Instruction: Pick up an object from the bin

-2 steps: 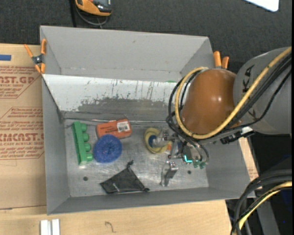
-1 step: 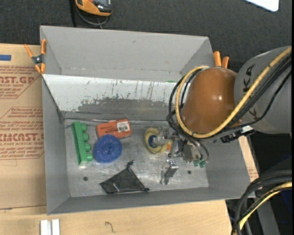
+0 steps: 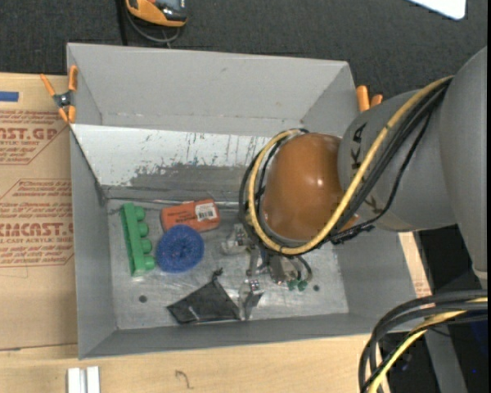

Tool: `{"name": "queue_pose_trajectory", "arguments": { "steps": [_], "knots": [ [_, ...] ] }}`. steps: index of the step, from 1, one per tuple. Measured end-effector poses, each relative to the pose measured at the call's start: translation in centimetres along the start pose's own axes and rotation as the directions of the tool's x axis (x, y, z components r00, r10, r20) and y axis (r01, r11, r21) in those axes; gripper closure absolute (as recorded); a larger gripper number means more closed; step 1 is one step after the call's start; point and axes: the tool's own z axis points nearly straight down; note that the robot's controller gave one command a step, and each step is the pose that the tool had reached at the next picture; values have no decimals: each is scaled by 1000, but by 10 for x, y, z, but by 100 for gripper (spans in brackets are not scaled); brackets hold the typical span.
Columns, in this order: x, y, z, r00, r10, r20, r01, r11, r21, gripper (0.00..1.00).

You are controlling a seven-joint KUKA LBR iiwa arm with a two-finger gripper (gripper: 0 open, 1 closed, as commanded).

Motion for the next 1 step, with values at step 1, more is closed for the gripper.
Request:
{"name": "queue_pose_trajectory", "arguments": {
  "steps": [1],
  "knots": [
    [-6,73,27,997,-76,-3,76,997,-1,0]
  ]
}}
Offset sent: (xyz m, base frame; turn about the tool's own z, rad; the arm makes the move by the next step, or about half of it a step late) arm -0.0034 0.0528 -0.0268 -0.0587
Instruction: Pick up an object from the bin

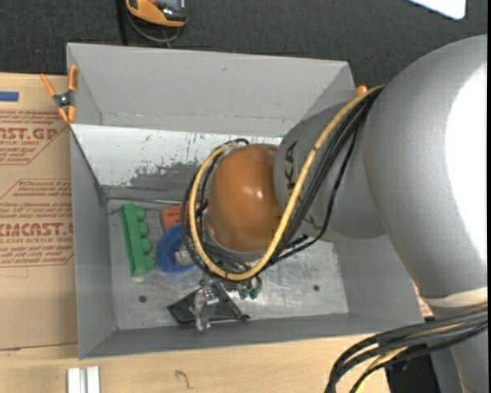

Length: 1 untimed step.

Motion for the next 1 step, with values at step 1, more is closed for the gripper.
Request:
{"name": "queue_pose_trajectory", "arguments": {
  "steps": [1],
  "knots": [
    [0,13,3,1000,-2,-1,2,1000,-1,0]
  ]
}}
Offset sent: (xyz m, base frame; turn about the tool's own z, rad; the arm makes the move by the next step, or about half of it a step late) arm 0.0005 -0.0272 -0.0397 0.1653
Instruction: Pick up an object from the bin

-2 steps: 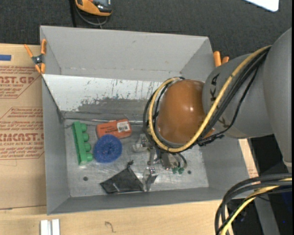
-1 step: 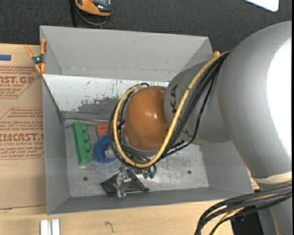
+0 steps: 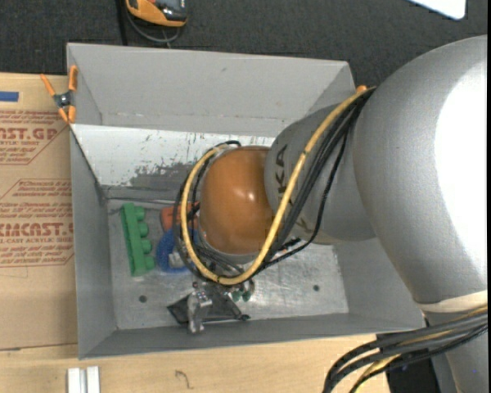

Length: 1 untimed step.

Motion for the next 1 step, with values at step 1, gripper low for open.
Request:
{"name": "queue_pose_trajectory", "arguments": {
  "steps": [1],
  "knots": [
    [1,-37,34,985,169,14,-169,986,-2,0]
  ]
}}
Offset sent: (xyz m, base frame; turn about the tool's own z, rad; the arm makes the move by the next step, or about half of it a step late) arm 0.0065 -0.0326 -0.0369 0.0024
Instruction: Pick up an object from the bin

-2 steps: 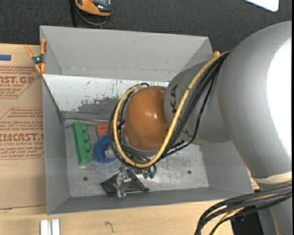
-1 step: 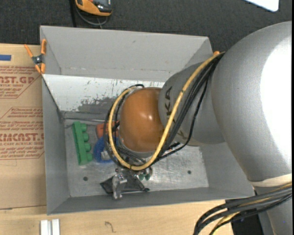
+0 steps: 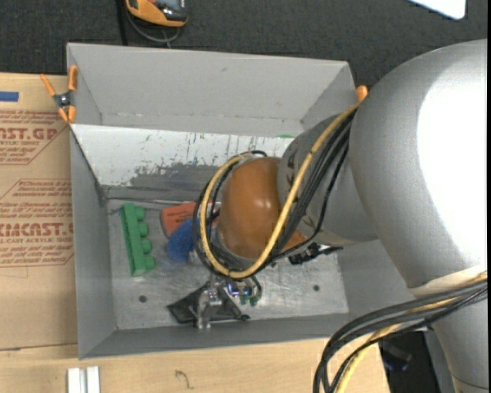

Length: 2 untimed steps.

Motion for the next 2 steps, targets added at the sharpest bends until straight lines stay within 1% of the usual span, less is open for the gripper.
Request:
{"name": "queue_pose_trajectory", "arguments": {
  "steps": [1,2],
  "knots": [
    [-3,-3,1,994,-107,-6,107,994,4,100],
    [-3,-2,1,993,-121,-7,121,993,5,100]
  ]
}}
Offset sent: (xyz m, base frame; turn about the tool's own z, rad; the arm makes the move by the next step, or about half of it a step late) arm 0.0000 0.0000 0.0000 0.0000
